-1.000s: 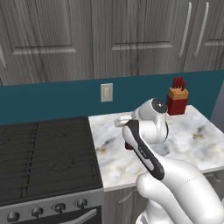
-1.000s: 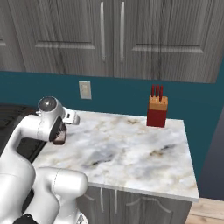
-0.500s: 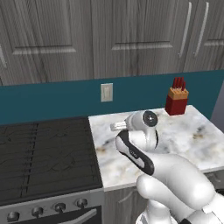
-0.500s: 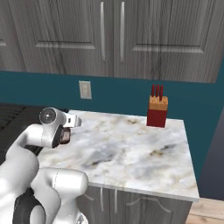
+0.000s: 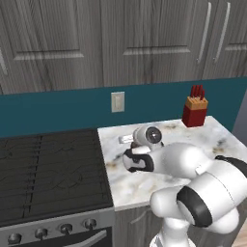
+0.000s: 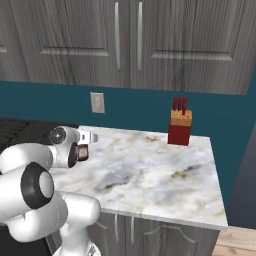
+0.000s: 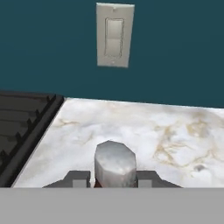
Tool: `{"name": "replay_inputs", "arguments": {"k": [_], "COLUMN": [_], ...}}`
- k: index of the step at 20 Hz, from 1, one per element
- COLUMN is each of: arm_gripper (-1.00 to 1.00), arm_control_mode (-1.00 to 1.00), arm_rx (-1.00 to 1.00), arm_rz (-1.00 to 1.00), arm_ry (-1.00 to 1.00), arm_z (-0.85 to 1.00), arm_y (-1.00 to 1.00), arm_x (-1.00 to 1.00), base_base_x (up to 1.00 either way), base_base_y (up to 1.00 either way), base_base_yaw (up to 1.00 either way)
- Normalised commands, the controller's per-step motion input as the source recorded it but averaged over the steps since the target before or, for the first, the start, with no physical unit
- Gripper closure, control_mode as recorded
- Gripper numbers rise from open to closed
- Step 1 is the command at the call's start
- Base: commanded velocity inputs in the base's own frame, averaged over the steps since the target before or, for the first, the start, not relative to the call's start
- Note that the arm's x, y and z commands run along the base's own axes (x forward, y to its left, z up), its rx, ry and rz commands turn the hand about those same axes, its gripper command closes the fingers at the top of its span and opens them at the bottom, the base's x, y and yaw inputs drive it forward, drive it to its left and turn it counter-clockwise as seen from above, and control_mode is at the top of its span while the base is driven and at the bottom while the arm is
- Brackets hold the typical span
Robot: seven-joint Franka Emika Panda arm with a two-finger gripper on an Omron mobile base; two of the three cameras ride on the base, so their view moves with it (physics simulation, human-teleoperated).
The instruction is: Take 2 condiments from the cabinet and move them on the counter near the stove.Make sure the condiments are lined up with each other, next to each other.
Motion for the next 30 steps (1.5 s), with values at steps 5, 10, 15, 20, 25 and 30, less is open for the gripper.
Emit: {"name": "replay_inputs", "arguments": {"k": [5, 10, 15, 20, 25, 30], "arm_gripper": [1.00, 1.00, 1.00, 1.00, -1.00, -1.00], "arm_control_mode": [-1.00, -1.00, -1.00, -1.00, -1.00, -1.00], "arm_rx": [0.00, 0.00, 0.00, 0.00, 0.00, 0.00], "arm_rz": [-0.02, -0.01, 0.00, 0.00, -0.01, -0.01], "arm_ry": [0.00, 0.01, 0.00, 0.00, 0.00, 0.00], "arm_z": [-0.20, -0.31, -0.30, -0.37, -0.34, -0.13], "arm_y": [-0.14, -0.11, -0.09, -0.11, -0.05, 0.00], "arm_x": [0.24, 0.17, 0.13, 0.00, -0.14, -0.30], "base_base_x": [0.00, 0.00, 0.00, 0.00, 0.00, 0.00], "base_base_y": [0.00, 0.00, 0.00, 0.00, 0.00, 0.00], "base_base_yaw": [0.00, 0.00, 0.00, 0.00, 0.00, 0.00]}}
